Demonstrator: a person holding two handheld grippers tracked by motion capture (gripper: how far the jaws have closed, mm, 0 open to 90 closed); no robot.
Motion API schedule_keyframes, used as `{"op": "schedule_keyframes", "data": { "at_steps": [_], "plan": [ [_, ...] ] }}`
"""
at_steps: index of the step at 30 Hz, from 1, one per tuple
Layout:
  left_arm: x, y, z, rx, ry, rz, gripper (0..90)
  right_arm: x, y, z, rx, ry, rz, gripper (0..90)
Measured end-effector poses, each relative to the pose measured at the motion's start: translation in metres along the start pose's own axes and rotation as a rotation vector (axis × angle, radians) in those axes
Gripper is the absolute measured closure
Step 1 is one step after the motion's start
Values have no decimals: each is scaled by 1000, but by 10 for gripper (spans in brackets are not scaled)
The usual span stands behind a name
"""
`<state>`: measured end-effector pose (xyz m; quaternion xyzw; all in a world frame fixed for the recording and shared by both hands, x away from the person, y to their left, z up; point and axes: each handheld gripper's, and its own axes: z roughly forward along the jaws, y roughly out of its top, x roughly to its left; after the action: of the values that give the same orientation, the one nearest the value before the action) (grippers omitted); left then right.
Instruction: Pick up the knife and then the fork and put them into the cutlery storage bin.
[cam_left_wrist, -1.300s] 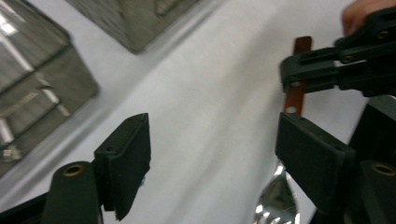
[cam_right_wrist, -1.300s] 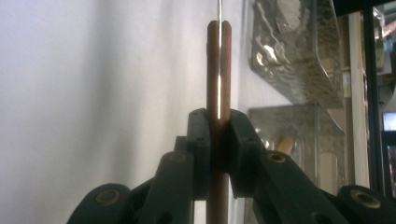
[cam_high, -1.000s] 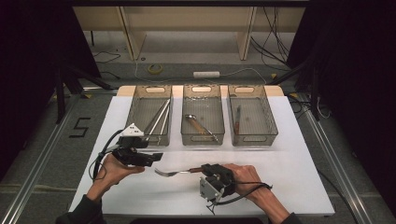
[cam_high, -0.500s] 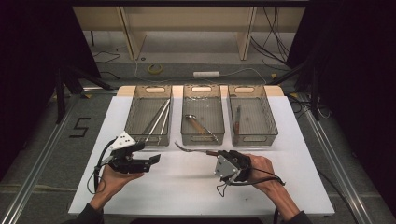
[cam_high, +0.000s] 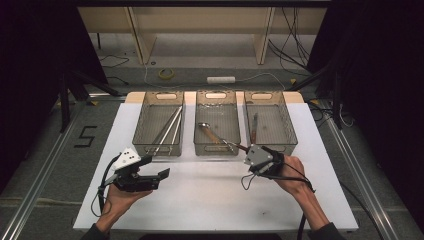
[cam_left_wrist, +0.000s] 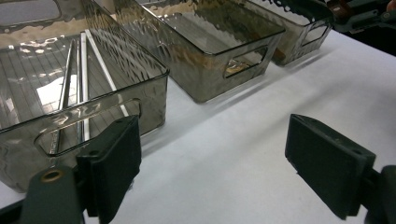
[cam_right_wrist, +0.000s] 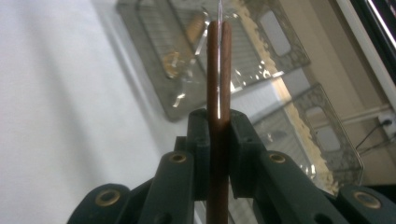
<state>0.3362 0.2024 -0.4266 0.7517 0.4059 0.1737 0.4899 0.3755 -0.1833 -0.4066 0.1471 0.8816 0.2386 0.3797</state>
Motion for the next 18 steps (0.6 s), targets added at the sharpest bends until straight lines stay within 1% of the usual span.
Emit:
{"op": "schedule_keyframes", "data": {
  "at_steps": [2, 5, 9, 11, 14, 18],
  "plan": [
    [-1, 0, -1, 1, 0, 9, 179, -11, -3, 0, 5, -1, 48, 816],
    [-2, -2, -1, -1, 1, 6, 176, -26, -7, 1, 27, -27, 97, 816],
    [-3, -3, -2, 1, 1, 8, 174, -42, -13, 7, 63, -48, 135, 816],
    [-3, -2, -2, 1, 2, 13, 174, -50, -15, 10, 84, -55, 145, 816],
    [-4, -2, -2, -4, 4, 10, 171, -60, -16, 17, 114, -60, 186, 816],
    [-4, -2, -4, -20, 9, 15, 169, -75, -19, 28, 179, -56, 247, 816]
  ]
}}
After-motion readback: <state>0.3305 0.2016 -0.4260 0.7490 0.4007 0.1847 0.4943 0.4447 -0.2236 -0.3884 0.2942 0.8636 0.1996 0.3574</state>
